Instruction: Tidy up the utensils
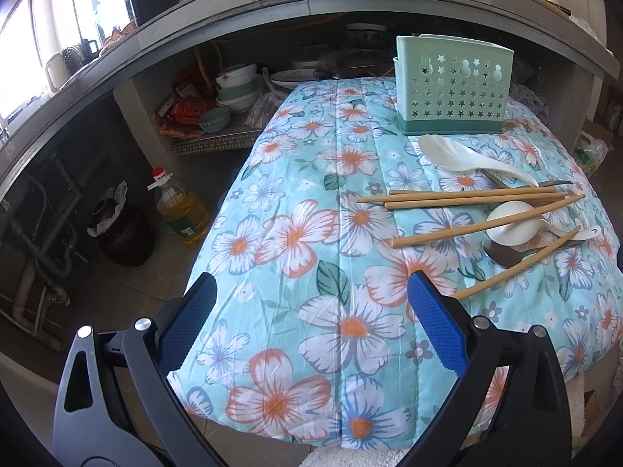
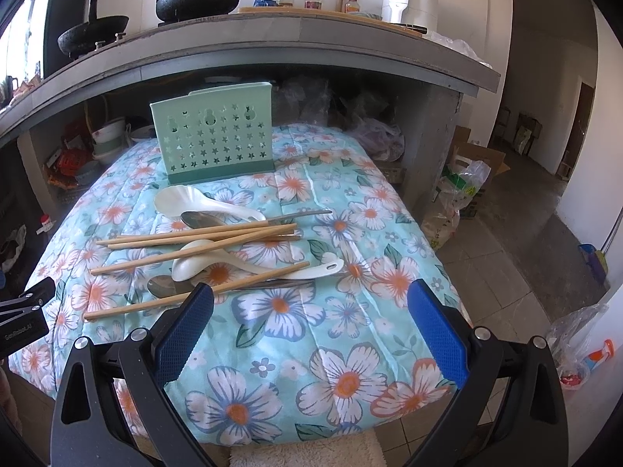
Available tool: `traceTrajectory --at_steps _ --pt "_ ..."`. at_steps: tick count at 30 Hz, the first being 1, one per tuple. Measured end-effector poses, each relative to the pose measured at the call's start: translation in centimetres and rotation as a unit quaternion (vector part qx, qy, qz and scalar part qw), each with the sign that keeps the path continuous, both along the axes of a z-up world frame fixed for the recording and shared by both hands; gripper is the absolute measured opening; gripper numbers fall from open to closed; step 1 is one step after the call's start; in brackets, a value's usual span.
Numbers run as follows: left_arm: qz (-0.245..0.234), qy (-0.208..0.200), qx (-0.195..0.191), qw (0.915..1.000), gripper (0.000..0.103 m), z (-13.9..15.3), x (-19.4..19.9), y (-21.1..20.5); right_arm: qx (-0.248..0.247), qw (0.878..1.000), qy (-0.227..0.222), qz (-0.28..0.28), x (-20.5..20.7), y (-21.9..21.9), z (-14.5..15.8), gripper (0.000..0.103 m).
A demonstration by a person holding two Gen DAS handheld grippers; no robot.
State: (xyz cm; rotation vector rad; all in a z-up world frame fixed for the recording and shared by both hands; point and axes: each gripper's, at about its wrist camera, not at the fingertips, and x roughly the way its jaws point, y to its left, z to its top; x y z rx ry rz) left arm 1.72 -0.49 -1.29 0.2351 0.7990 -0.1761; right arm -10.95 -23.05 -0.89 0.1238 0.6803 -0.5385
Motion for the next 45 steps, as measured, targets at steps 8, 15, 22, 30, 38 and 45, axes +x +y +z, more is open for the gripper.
traceTrajectory --at_steps 8,15,22,30,38,45 --pt "-0.046 0.002 -0.045 0.9979 0.095 0.0 0.5 -0.7 0.012 1.000 -0.005 -0.005 0.1 -0.5 -0.6 0.097" --pt "-0.092 0.020 -0.103 0.9903 0.095 0.1 0.7 -1.4 0.013 1.000 -0.008 -0.010 0.1 -1.2 -1.2 0.097" --pt "-0.126 0.063 -0.200 0.9697 0.095 -0.7 1.1 -1.4 0.017 1.000 -0.013 -0.002 0.0 -1.9 -2.2 0.097" --pt "-0.139 0.114 -0.245 0.9525 0.094 -1.8 0.5 -1.5 0.049 0.998 -0.010 0.024 0.5 -2.8 -3.5 0.097" --pt "-0.138 0.180 -0.251 0.9411 0.094 -3.9 -0.7 -2.1 0.076 0.996 -0.004 0.047 0.6 -3.3 -4.5 0.097" --pt "-0.133 0.199 -0.263 0.9347 0.063 -4.9 -1.1 -2.7 0.097 0.994 0.005 0.051 0.8 -4.0 -5.4 0.097"
